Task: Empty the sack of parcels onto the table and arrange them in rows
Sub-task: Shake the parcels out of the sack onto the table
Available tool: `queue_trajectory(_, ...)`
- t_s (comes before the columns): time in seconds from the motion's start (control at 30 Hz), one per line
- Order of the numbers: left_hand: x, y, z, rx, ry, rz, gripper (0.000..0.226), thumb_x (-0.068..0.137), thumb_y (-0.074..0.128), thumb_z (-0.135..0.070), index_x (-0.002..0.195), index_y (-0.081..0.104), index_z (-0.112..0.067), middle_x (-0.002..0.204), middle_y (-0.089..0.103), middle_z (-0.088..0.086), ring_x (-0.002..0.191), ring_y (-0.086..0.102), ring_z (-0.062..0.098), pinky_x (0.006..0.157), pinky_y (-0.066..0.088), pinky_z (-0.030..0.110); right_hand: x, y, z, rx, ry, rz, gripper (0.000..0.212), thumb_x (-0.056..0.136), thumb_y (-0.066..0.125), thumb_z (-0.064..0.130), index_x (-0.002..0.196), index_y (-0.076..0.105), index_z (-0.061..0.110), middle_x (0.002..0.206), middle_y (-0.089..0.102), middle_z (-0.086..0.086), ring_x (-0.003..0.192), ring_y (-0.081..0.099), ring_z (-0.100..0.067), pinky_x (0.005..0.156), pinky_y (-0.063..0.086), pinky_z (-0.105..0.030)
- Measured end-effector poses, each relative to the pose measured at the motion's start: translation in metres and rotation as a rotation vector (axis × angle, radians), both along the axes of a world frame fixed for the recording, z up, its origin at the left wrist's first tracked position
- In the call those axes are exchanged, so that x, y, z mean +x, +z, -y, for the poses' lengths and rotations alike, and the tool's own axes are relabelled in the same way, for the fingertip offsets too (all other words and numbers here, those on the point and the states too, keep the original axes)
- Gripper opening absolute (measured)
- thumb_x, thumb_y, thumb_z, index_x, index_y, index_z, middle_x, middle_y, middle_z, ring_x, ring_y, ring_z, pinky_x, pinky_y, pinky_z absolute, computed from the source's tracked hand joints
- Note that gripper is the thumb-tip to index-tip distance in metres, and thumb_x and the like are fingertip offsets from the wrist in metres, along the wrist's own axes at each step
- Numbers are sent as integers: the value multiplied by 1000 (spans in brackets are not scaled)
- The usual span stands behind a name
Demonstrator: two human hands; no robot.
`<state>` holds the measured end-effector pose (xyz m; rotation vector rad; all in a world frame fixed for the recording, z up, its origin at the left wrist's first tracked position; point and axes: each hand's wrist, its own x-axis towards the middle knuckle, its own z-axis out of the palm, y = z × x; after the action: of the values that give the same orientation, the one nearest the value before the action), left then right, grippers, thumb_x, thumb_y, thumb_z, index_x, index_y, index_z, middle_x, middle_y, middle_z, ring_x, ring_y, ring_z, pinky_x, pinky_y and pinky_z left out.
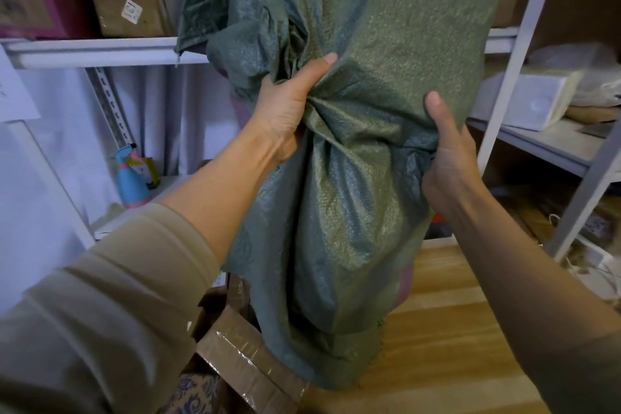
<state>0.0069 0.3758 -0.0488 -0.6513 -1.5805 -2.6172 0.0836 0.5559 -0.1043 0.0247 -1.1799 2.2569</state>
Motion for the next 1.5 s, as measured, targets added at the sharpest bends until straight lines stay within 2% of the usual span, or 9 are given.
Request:
queue_trajectory(0.13,9,8,3,-68,77,-21,120,42,99,-39,140,41,-2,125,66,13,108,68,27,97,53,46,-2,1,0,-46,-10,-14,88,63,88,38,139,49,16,126,68,-9,112,68,-27,97,53,-52)
queue_trajectory(0.3,18,19,10,-276,98,-56,92,51,94,-35,128,54,-5,115,71,8,102,71,20,90,58,40,-1,6,6,-33,18,-71,76,70,84,29,135,50,10,126,67,-12,112,67,-29,98,52,-54)
queue_trajectory(0.43,8,15,17,-371,171,-33,72,58,78,-6,125,53,-10,110,70,12,99,69,28,85,59,46,-3,3,3,66,41,-59,59,77,79,13,129,52,12,125,66,-15,112,67,-32,97,52,-55)
queue_trajectory(0.57,9,12,15,-438,156,-37,85,42,72,-6,125,55,-5,107,70,18,97,69,36,79,60,51,-1,-2,7,231,21,48,58,76,79,2,129,56,4,116,71,-10,104,71,-23,88,58,-36)
queue_trajectory(0.73,21,-1,1,-441,139,-89,70,51,62,0,121,56,6,108,70,20,99,69,33,81,60,49,-5,-7,6,386,-101,192,43,75,82,7,116,66,7,105,75,-2,92,73,-11,78,59,-25)
queue_trajectory(0.93,29,-3,-7,-512,96,-206,41,57,59,5,98,64,4,100,71,24,99,68,36,85,56,49,-21,-17,4,340,-244,253,44,80,81,21,119,66,8,114,73,1,104,69,-14,99,54,-39)
queue_trajectory(1.2,27,-8,-10,-506,60,-266,27,55,61,2,80,61,-9,85,64,15,83,62,23,76,54,40,-21,-20,4,35,-168,236,38,81,68,-3,118,62,7,113,72,-10,104,70,-26,93,56,-47)
queue_trajectory(1.37,22,-12,-7,-539,78,-223,51,56,71,-7,105,64,0,95,73,7,92,70,17,86,59,36,-22,-15,8,-129,-245,292,19,85,56,-1,91,61,16,96,67,-5,101,67,-26,87,55,-36)
queue_trajectory(1.5,13,-19,2,-592,51,-184,77,53,84,-15,124,57,-3,109,73,5,101,70,16,92,57,34,-35,-17,3,-289,-315,362,22,85,56,4,106,63,8,113,68,-12,99,64,-26,89,54,-37)
